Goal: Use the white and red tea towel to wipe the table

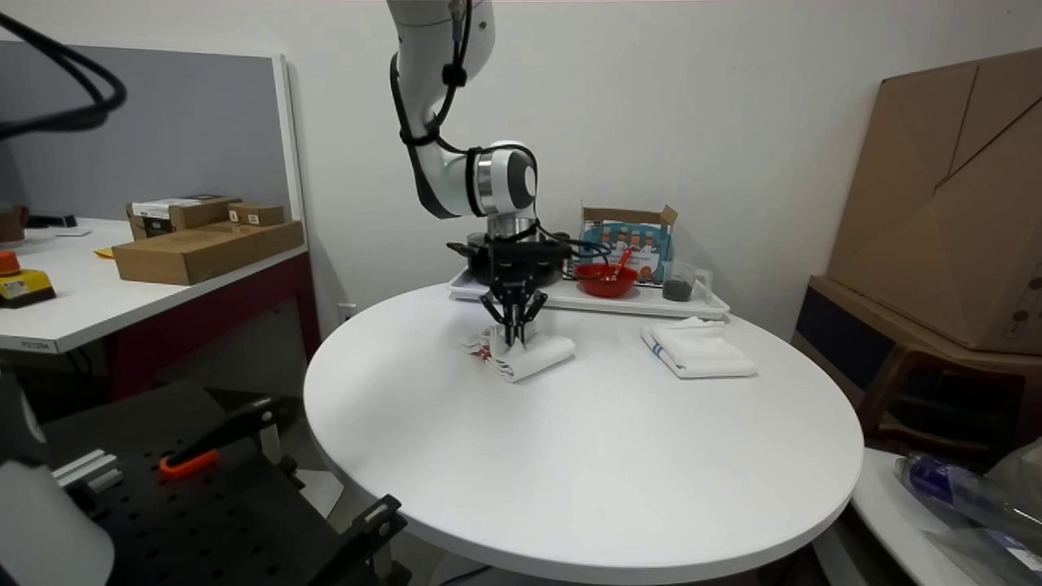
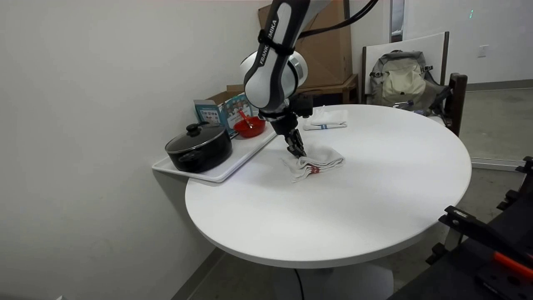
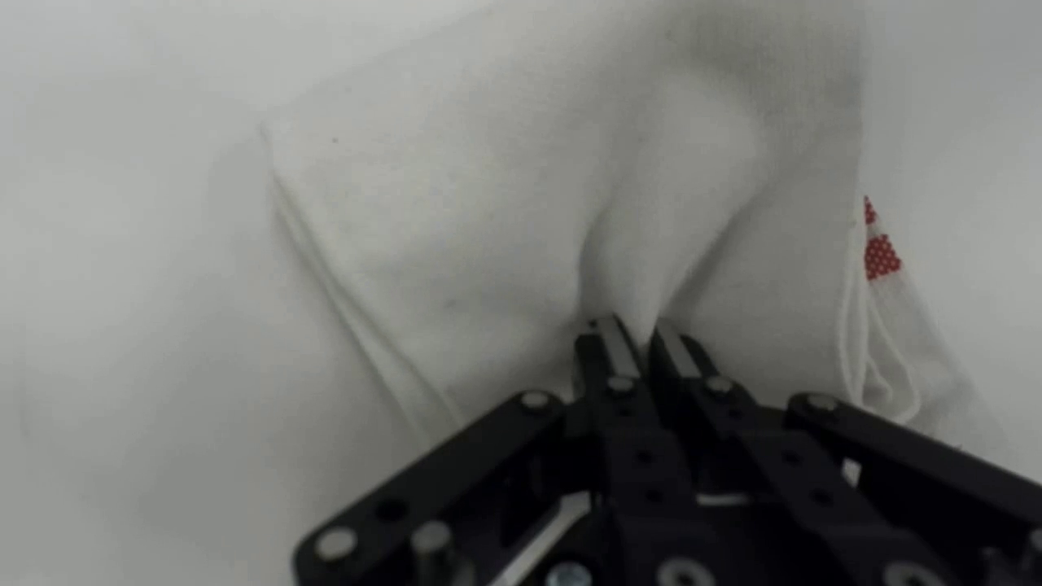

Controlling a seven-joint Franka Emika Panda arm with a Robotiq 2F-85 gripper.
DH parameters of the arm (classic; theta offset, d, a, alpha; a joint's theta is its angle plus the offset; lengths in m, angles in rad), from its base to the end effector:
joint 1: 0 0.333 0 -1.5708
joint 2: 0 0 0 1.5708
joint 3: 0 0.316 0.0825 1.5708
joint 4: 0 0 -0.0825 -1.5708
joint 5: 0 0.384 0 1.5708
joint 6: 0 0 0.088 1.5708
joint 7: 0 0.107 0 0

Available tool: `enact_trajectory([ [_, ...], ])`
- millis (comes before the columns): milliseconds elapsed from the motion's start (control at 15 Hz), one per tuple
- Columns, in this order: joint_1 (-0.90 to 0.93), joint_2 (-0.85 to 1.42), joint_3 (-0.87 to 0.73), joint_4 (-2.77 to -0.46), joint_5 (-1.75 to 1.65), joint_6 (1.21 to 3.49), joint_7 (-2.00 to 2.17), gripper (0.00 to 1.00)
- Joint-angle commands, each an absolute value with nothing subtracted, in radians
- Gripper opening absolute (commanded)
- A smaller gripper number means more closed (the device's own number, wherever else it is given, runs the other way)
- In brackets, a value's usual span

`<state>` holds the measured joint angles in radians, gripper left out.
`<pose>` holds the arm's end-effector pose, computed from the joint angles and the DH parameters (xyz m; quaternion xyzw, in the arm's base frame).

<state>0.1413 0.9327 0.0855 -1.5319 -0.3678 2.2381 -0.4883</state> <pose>0.6579 0.1346 0.0856 0.8804 0.4521 -0.1188 0.0798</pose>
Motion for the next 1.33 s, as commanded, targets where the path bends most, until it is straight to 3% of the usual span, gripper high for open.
enact_trajectory([
  [0,0.106,0.937,0.063,-1.522,-0.377,2.264,-0.487,0.05],
  [600,0.043,0.900,0.066,-1.602,-0.360,2.287,-0.499,0.05],
  [1267,0.155,0.915,0.182,-1.641,-0.364,2.369,-0.500,0.05],
])
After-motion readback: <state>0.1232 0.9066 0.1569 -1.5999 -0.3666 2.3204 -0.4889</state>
